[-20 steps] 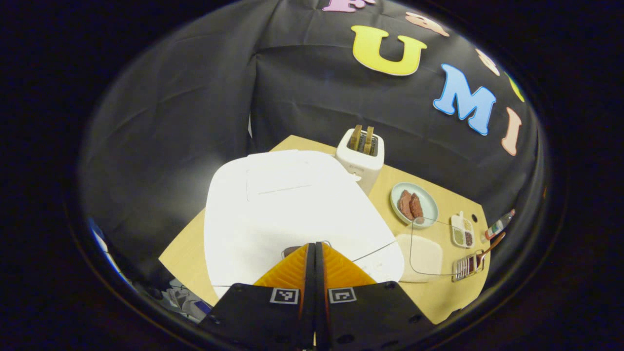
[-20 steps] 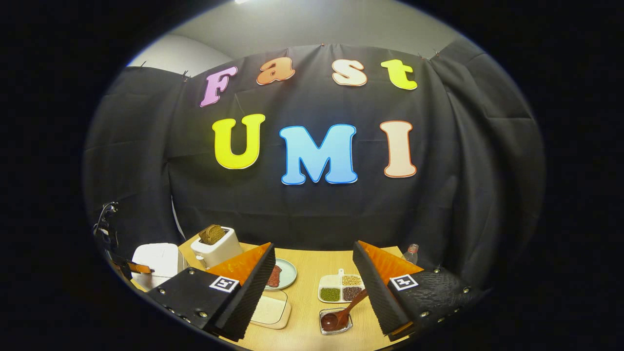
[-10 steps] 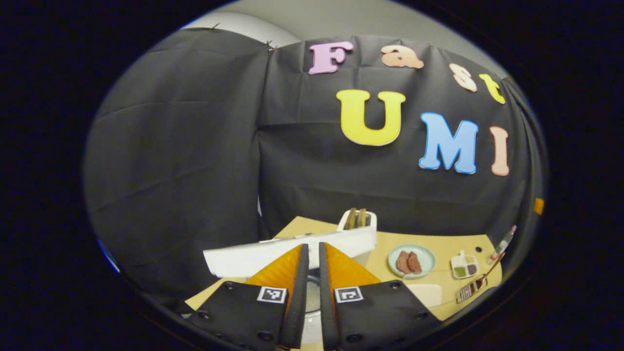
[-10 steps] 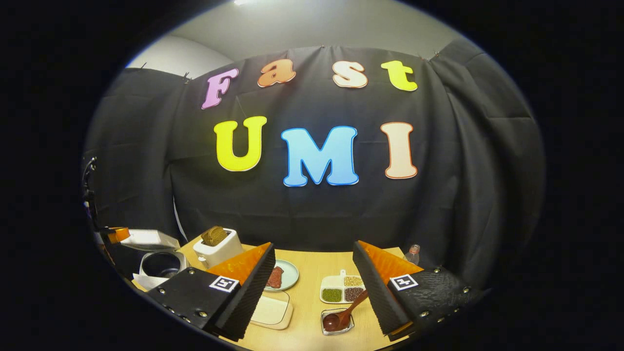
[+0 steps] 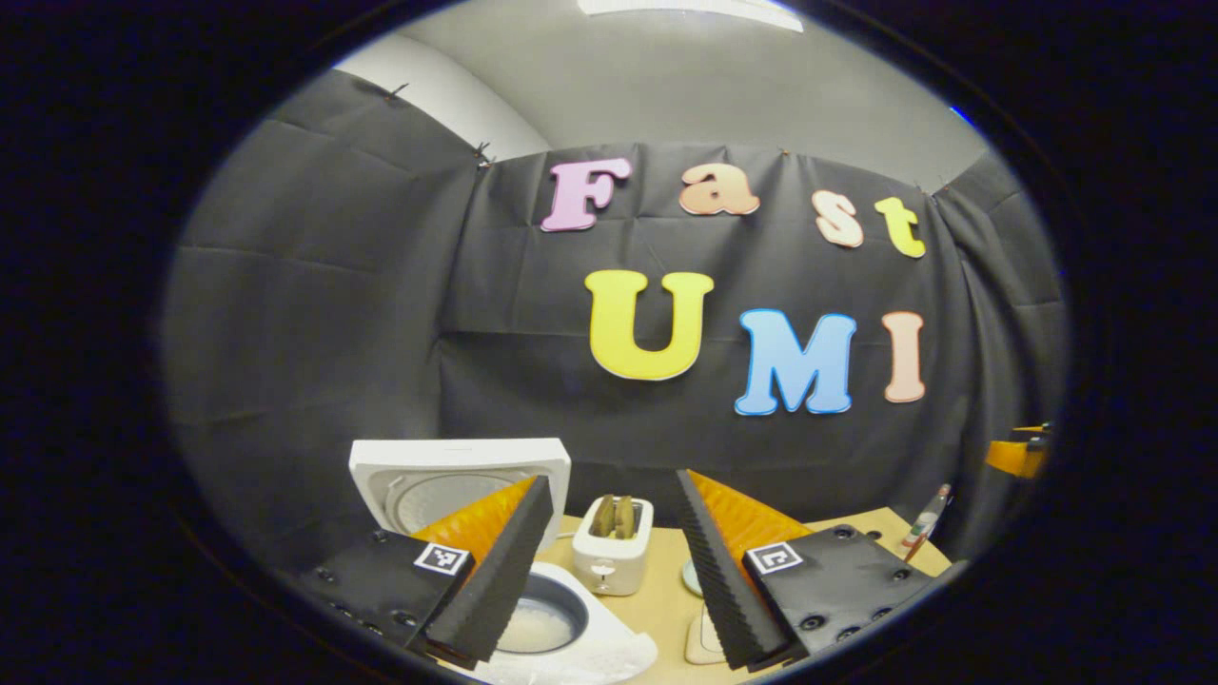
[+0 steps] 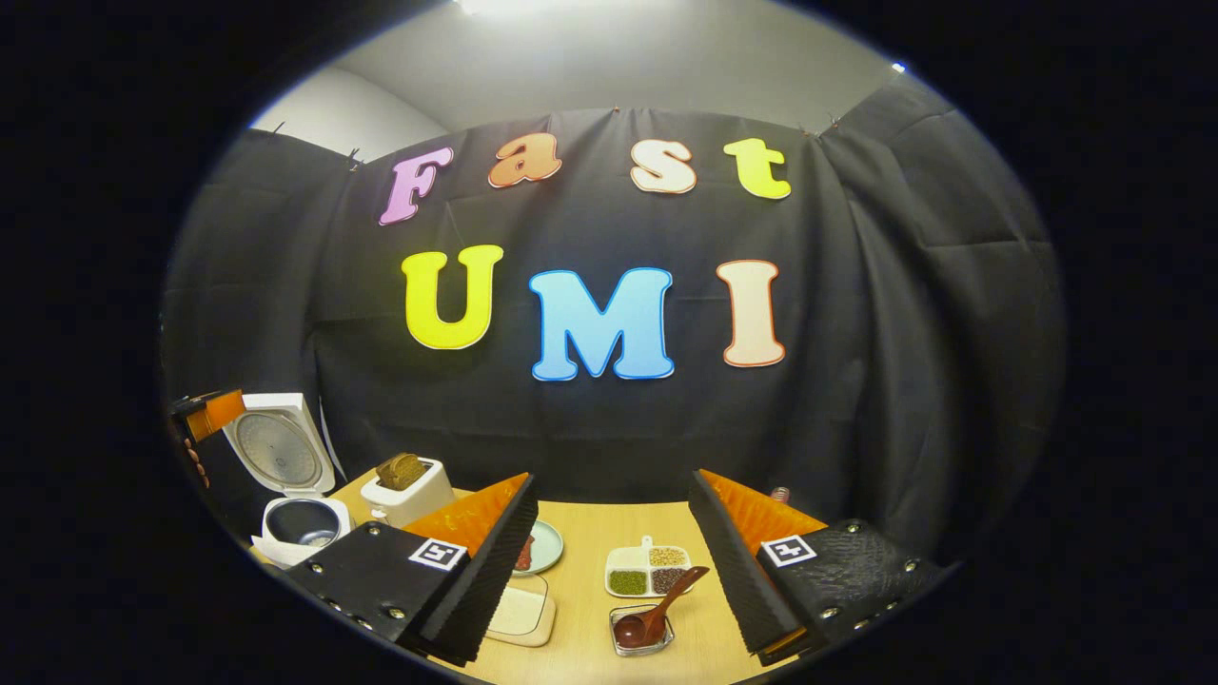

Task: Close the left gripper, press the button to open the rice cooker; take a wooden spoon from the chopstick holder with the right hand, scoop a spoonful of rice and pour it into the rice cooker, then put the wooden spoon back into the chopstick holder.

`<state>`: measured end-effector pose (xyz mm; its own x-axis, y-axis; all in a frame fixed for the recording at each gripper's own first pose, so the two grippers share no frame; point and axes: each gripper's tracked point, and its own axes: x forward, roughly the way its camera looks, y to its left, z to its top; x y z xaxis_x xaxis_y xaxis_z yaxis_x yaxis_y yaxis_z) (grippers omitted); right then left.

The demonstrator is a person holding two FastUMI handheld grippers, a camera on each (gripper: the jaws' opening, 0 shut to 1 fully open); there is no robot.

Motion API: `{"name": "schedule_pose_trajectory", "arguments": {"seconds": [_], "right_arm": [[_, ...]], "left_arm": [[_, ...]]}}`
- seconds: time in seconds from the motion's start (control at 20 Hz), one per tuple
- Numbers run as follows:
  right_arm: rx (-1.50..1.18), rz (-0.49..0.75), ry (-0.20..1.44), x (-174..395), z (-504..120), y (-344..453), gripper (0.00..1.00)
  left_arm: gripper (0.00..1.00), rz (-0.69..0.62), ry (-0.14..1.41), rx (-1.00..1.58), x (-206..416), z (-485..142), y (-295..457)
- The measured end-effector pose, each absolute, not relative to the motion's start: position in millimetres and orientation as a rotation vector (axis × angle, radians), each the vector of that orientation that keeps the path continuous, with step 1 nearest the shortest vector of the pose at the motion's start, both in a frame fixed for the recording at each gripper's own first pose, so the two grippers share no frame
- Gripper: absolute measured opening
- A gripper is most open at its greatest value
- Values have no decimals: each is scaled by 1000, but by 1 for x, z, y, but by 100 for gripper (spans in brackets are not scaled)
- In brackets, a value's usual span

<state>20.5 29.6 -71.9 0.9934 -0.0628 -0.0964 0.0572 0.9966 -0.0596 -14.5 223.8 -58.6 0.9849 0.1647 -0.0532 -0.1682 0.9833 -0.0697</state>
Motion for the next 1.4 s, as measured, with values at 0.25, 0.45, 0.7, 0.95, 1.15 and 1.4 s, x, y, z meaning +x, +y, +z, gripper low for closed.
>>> {"name": "schedule_pose_trajectory", "arguments": {"seconds": [0.25, 0.45, 0.7, 0.95, 1.15, 1.4], "right_arm": [[-48, -161, 109, 7, -87, 8, 97], [-32, -205, 139, 7, -110, -18, 97], [17, -208, 183, 29, -151, -46, 97], [24, -164, 247, 60, -207, -66, 97], [51, -122, 323, 88, -259, -75, 97], [120, -85, 402, 117, -308, -79, 97]], "left_arm": [[90, 31, 32, -77, -10, -58, 189], [92, -16, 48, -77, -6, -61, 172], [91, 5, 51, -63, -3, -60, 158], [91, 50, 34, -74, -4, -61, 145], [90, 98, 78, -65, -4, -69, 136], [92, 150, 98, -12, -5, -68, 134]]}}
